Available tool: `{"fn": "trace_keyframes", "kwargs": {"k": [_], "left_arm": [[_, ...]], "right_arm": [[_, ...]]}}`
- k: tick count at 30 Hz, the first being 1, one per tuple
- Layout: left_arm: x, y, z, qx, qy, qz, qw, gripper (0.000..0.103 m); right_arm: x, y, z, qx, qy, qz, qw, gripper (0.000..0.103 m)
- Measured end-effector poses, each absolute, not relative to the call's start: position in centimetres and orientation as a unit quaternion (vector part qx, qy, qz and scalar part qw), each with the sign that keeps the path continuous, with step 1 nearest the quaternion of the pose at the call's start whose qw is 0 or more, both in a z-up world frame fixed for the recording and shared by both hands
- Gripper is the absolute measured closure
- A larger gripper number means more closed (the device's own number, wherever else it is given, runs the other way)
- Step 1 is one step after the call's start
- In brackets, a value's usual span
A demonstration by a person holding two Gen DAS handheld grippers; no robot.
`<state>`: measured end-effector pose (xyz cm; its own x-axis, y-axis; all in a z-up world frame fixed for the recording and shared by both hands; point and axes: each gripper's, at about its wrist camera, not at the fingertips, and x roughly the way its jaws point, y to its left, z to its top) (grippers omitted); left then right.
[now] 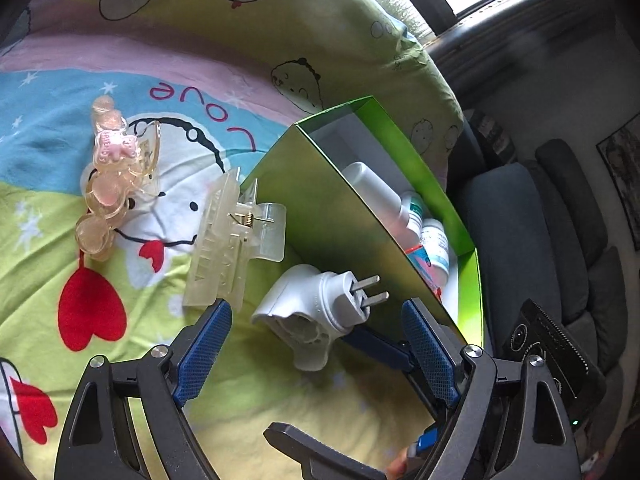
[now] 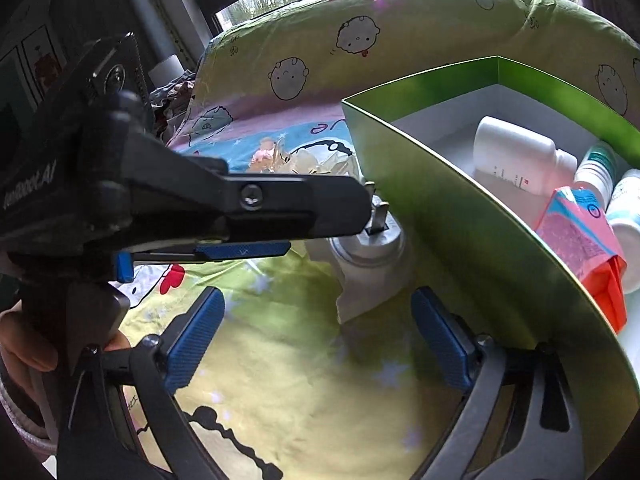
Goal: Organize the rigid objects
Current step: 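Grasp the white plug-in device with the left gripper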
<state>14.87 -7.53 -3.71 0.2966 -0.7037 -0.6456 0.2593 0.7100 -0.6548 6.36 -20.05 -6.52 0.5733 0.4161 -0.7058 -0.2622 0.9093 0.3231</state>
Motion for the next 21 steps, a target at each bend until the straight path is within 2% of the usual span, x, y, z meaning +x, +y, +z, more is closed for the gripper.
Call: {"fn": "trace_keyframes", "kwargs": {"k": [2, 7, 10, 12, 14, 16, 21], "left_arm": [[15.3, -7.4, -4.1, -0.232, 0.506, -0.316, 0.768, 0.016], [16.0, -7.7, -4.5, -0.236, 0.510, -0.336, 0.756, 0.016], [16.0, -7.9, -4.6, -0.228, 0.512, -0.342, 0.754, 0.016], [15.9, -8.1, -4.8, -0.218, 0.517, -0.344, 0.753, 0.019], [15.9, -8.4, -5.2, -0.207, 0.527, -0.343, 0.749, 0.031], [15.8, -8.7, -5.7, -0.204, 0.535, -0.344, 0.744, 0.040], [14.9, -9.5, -5.0, -0.162, 0.529, -0.338, 0.761, 0.041]], "right_arm": [[6.8, -19.9, -6.6, 0.101, 0.416, 0.194, 0.883, 0.014], [7.8, -19.6, -6.5, 0.112, 0.414, 0.196, 0.882, 0.016], [8.4, -19.3, -6.7, 0.108, 0.421, 0.192, 0.880, 0.022], [8.8, -19.5, -7.1, 0.109, 0.429, 0.187, 0.877, 0.028], [9.4, -19.6, -7.5, 0.114, 0.439, 0.179, 0.873, 0.040], [9.7, -19.8, -7.8, 0.131, 0.441, 0.182, 0.869, 0.040], [9.7, -19.2, -7.5, 0.129, 0.438, 0.184, 0.870, 0.041]]}}
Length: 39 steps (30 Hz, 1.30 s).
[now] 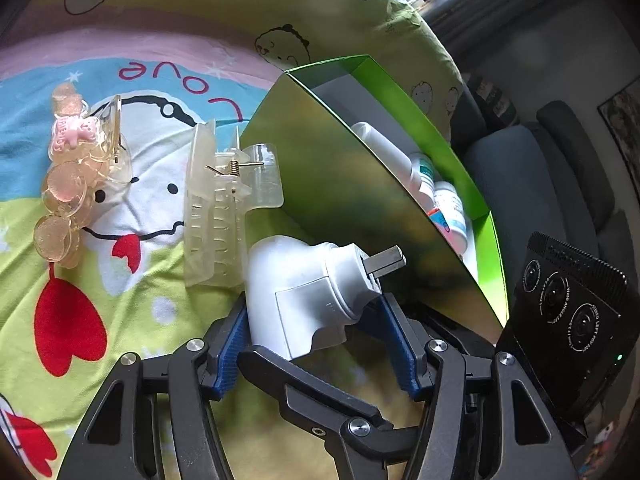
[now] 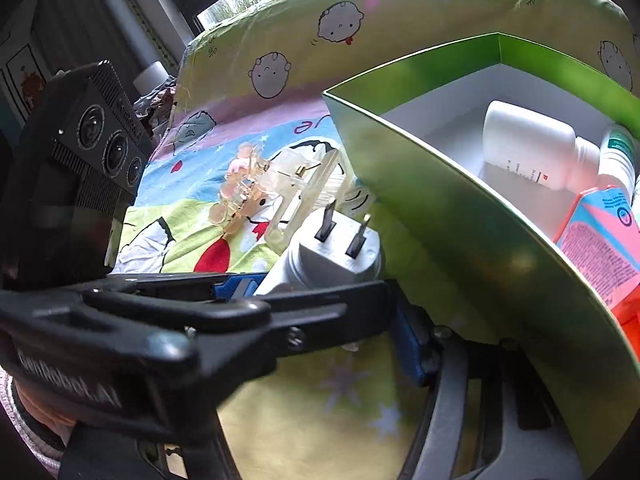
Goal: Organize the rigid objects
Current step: 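Grasp the white plug-in device with the left gripper, then carry the white plug into the green box and open the left gripper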
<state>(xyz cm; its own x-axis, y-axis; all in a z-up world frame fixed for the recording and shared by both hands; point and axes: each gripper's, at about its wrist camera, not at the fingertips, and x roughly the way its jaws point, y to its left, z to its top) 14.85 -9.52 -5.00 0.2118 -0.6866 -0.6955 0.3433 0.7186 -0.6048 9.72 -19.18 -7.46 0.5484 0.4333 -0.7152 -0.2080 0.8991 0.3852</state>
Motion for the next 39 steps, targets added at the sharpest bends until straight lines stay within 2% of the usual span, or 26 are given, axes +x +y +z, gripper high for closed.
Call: {"fn": "trace_keyframes", "kwargs": {"k": [11, 21, 34, 36, 37, 39], "left_arm": [[10.8, -10.8, 0.2, -0.099, 0.481, -0.356, 0.795, 0.043], [9.0, -15.2, 5.8, -0.067, 0.439, -0.389, 0.807, 0.043], [11.5, -23.7, 5.2, -0.053, 0.461, -0.415, 0.783, 0.043], [12.1, -24.4, 4.6, -0.048, 0.467, -0.396, 0.790, 0.040], [12.3, -24.6, 4.3, -0.046, 0.467, -0.387, 0.794, 0.034], [12.5, -24.6, 3.9, -0.045, 0.464, -0.375, 0.801, 0.027]], "right_arm": [[5.1, -21.1, -4.0, 0.134, 0.387, 0.188, 0.893, 0.041], [1.6, -25.3, 1.1, 0.129, 0.333, 0.169, 0.919, 0.041], [2.0, -32.0, 1.4, 0.158, 0.329, 0.112, 0.924, 0.040], [2.4, -33.0, 0.9, 0.163, 0.336, 0.097, 0.922, 0.039], [2.4, -33.5, 0.7, 0.164, 0.338, 0.086, 0.923, 0.038], [2.4, -34.1, 0.4, 0.163, 0.343, 0.068, 0.923, 0.030]]}}
